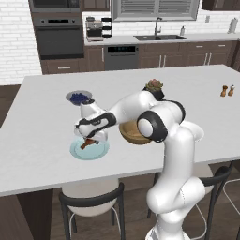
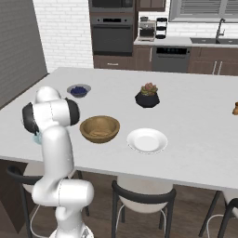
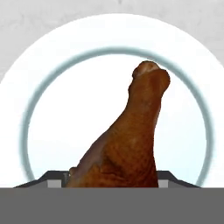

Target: Pick the chicken drumstick and sweet potato from their plates and place them in the bowl. Then put the bowl in the fridge.

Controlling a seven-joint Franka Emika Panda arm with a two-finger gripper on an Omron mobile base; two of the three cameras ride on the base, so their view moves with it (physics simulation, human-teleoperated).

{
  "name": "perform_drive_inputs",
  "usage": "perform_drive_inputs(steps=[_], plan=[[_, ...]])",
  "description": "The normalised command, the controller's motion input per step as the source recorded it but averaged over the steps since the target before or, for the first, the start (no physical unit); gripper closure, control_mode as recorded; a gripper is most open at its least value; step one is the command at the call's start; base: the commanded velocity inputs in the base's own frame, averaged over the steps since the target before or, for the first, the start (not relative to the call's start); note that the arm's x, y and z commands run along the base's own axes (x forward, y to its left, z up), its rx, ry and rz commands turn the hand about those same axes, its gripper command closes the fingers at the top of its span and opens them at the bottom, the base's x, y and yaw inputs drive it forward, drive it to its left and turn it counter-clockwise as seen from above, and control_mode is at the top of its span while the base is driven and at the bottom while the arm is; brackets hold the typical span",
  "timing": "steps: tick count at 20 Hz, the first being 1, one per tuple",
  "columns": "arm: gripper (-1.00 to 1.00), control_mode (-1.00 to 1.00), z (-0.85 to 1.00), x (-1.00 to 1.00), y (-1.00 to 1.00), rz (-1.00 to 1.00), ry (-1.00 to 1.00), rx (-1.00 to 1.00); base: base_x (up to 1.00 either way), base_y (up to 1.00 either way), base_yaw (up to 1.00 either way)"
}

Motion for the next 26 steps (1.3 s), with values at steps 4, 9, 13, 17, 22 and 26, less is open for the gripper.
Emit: perform_drive_inputs(steps=[4,9,13,17,22,26], plan=[[1.00,-1.00,0.98,-0.44,-0.27,0.00,-0.08,0.00,0.00,0.00,0.00],[1.00,-1.00,0.91,-0.35,-0.67,0.00,-0.05,0.00,0.00,0.00,0.00],[1.00,-1.00,0.75,-0.02,-0.96,0.05,-0.08,0.00,0.00,0.00,0.00],[1.00,-1.00,0.44,-0.13,-0.95,0.06,-0.01,-0.01,0.00,0.00,0.00],[1.00,-1.00,-0.16,-0.01,-0.91,0.03,0.03,-0.04,0.00,0.00,0.00],[1.00,-1.00,-0.20,0.12,-1.00,0.02,0.00,0.01,0.00,0.00,0.00]])
